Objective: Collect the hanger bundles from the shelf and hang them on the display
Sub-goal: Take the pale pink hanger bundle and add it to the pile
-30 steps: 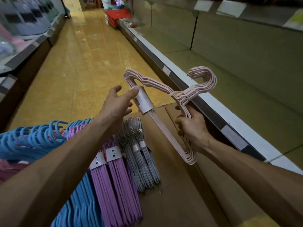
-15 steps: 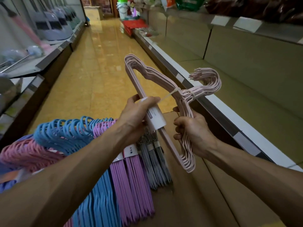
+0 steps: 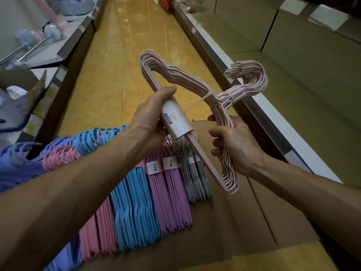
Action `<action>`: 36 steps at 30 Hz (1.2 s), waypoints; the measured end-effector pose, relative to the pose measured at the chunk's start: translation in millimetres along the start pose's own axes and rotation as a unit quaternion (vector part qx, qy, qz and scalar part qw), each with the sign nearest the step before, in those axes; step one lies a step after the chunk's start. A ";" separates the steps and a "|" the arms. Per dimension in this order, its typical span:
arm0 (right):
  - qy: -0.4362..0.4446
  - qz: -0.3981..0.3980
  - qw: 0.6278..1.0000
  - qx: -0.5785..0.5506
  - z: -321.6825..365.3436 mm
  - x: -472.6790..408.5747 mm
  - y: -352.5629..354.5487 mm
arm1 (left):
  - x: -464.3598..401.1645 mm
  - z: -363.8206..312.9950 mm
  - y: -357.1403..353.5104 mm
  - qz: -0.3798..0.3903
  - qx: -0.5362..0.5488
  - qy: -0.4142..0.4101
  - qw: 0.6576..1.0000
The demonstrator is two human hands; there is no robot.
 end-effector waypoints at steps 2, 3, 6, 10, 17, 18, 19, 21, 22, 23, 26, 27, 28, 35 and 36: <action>0.001 0.000 0.999 0.046 24.3 9.0 -4.2 | 13.8 -17.4 -5.0 -0.018 0.023 0.013 0.999; 0.002 0.002 0.998 0.066 38.7 13.8 -6.9 | 21.8 -27.9 -8.1 -0.029 0.034 0.018 0.999; 0.005 0.016 0.995 0.097 89.4 30.9 -17.0 | 46.9 -66.4 -19.7 -0.062 0.062 0.017 0.996; 0.005 0.031 0.994 0.107 177.9 50.9 -34.8 | 80.7 -145.1 -42.9 -0.095 0.064 0.004 0.993; 0.019 0.048 0.993 0.107 369.8 81.0 -75.5 | 141.1 -332.0 -96.6 -0.125 0.046 -0.066 0.989; 0.021 0.048 0.992 0.111 398.2 87.6 -82.2 | 152.7 -358.7 -104.1 -0.131 0.048 -0.071 0.988; 0.024 0.051 0.991 0.118 426.4 96.1 -89.6 | 164.7 -383.9 -110.0 -0.137 0.050 -0.073 0.987; 0.029 0.062 0.989 0.128 478.8 111.0 -103.0 | 186.5 -431.9 -121.4 -0.138 0.048 -0.078 0.986; 0.028 0.068 0.989 0.130 502.9 119.9 -108.2 | 197.7 -452.8 -127.3 -0.134 0.045 -0.080 0.987; 0.029 0.074 0.988 0.131 527.8 128.2 -113.8 | 207.6 -474.9 -132.9 -0.131 0.043 -0.080 0.987; 0.032 0.076 0.988 0.129 589.6 155.9 -129.1 | 238.4 -534.9 -147.2 -0.126 0.046 -0.075 0.988; 0.036 0.073 0.988 0.129 608.2 166.5 -133.3 | 248.2 -551.6 -152.5 -0.119 0.048 -0.073 0.989; 0.042 0.073 0.988 0.126 628.1 176.2 -138.7 | 258.1 -569.3 -158.0 -0.119 0.050 -0.075 0.989; 0.079 0.065 0.987 0.127 744.8 225.5 -176.6 | 320.1 -679.1 -186.2 -0.153 0.050 -0.115 0.980; 0.087 0.068 0.986 0.125 756.4 230.6 -181.7 | 326.4 -690.7 -187.2 -0.150 0.048 -0.121 0.980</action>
Point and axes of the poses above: each hand's wrist, its own x-axis away from the middle knuckle, its own y-axis out of the back of the hand, z = x × y, the point moved 5 cm from there along -x, towards the middle knuckle, and after that the axes turned 11 degrees about z, right-handed, at the moved point
